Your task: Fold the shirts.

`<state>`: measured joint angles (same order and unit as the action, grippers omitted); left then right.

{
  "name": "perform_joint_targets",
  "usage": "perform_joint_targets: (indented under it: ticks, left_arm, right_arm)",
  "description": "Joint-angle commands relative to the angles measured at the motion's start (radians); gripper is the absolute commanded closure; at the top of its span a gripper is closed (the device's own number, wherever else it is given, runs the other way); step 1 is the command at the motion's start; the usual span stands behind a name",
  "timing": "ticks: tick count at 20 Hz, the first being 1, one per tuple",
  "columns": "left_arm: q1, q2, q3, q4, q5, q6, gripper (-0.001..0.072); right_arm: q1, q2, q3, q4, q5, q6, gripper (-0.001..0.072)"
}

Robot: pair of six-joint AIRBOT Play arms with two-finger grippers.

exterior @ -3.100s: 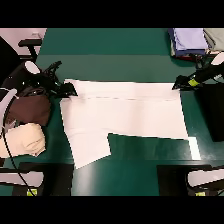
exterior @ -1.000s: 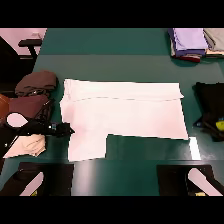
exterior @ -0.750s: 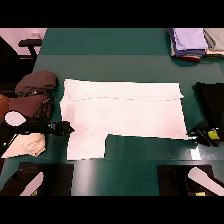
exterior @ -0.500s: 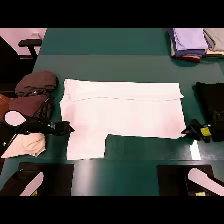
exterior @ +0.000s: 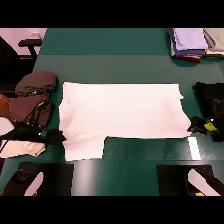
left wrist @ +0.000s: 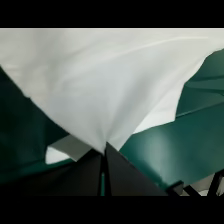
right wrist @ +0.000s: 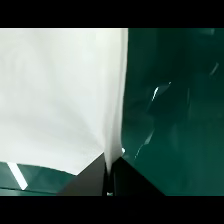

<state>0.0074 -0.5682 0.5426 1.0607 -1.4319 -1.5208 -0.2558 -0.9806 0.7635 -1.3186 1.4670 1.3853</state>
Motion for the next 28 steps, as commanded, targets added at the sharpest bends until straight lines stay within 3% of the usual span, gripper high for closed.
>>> perform_joint_targets:
  ticks: [1, 6, 10, 16, 22, 24, 25, 26, 28]
  left_arm:
    - [0.0, 0.134, 0.023, -0.051, -0.159, -0.055, 0.0681]
    - [0.0, 0.041, 0.08, -0.026, 0.051, -0.005, 0.0681]
    - [0.0, -0.217, 0.169, 0.013, 0.293, 0.06, 0.0679]
    - [0.0, -0.587, 0.372, 0.012, 0.541, 0.093, 0.0677]
    - [0.0, -0.724, 0.426, 0.003, 0.609, 0.1, 0.0669]
    - [0.0, -0.724, 0.435, 0.0, 0.608, 0.098, 0.0184]
    - [0.0, -0.723, 0.447, 0.001, 0.59, 0.097, 0.0149]
    - [0.0, -0.723, 0.467, 0.001, 0.555, 0.097, 0.0204]
    - [0.0, -0.721, 0.513, -0.003, 0.468, 0.097, 0.0222]
  right_arm:
    - [0.013, 0.141, 0.014, -0.043, 0.114, 0.001, 0.0697]
    - [0.013, 0.134, 0.044, -0.033, 0.038, 0.021, 0.0697]
    - [0.013, -0.068, 0.215, 0.019, -0.048, 0.023, 0.0697]
    - [0.041, -0.435, 0.509, 0.197, -0.134, 0.019, 0.0697]
    - [0.144, -0.703, 0.735, 0.203, -0.137, 0.02, 0.0687]
    - [0.149, -0.746, 0.799, 0.204, -0.123, 0.019, 0.0416]
    - [0.148, -0.755, 0.826, 0.219, -0.108, -0.005, 0.0355]
    - [0.135, -0.756, 0.842, 0.238, -0.083, -0.047, 0.0285]
    - [0.091, -0.74, 0.845, 0.265, -0.021, -0.106, 0.019]
